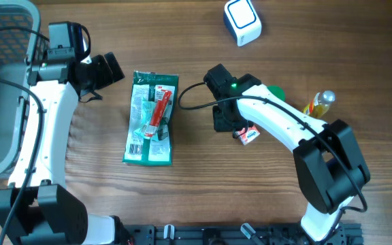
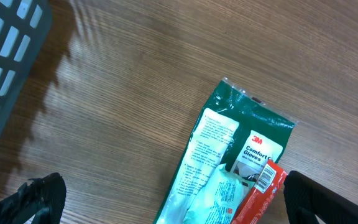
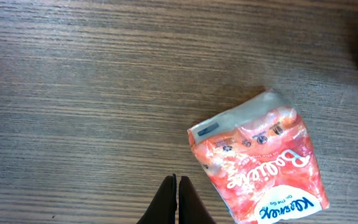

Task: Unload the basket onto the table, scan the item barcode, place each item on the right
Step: 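Open the right gripper and move it left over the glove packet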

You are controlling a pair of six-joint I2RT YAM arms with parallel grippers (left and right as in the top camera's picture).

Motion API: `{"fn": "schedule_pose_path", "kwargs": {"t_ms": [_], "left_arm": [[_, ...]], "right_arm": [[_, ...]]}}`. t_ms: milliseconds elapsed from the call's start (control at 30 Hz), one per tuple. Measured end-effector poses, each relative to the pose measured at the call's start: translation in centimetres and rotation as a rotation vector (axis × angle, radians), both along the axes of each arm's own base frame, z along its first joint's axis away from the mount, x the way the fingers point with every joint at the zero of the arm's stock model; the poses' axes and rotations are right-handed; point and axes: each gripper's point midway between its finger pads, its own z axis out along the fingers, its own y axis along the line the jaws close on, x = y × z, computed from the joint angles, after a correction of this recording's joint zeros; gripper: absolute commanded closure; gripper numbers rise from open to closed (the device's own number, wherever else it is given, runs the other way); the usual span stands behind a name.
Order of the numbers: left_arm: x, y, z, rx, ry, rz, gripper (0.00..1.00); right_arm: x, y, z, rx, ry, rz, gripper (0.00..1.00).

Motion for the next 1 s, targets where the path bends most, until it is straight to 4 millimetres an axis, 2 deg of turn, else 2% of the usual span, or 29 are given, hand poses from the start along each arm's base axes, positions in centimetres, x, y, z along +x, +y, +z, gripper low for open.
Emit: {"fn": "schedule_pose_path", "kwargs": {"t_ms": [267, 400, 500, 767, 1000], "left_arm": [[0.0, 0.0, 0.0, 0.0, 0.0, 0.0, 0.0], [0.0, 0.0, 0.0, 0.0, 0.0, 0.0, 0.0], [0.0, 0.0, 0.0, 0.0, 0.0, 0.0, 0.0], [0.0, 0.0, 0.0, 0.0, 0.0, 0.0, 0.0], [0.0, 0.0, 0.0, 0.0, 0.0, 0.0, 0.0]], "right_arm": [[0.1, 0.0, -0.1, -0.001, -0.005, -0.004, 0.96], [0.2, -0.4, -0.9, -0.015, -0.024, -0.005, 0.96], [-0.5, -1.8, -1.8, -0.064, -0.012, -0.01, 0.96], [-1.3, -5.0, -2.7, -0.132, 0.034, -0.058, 0.96], [-3.4, -7.7, -2.4, -0.2, 0.141, -0.09, 0.96]]}}
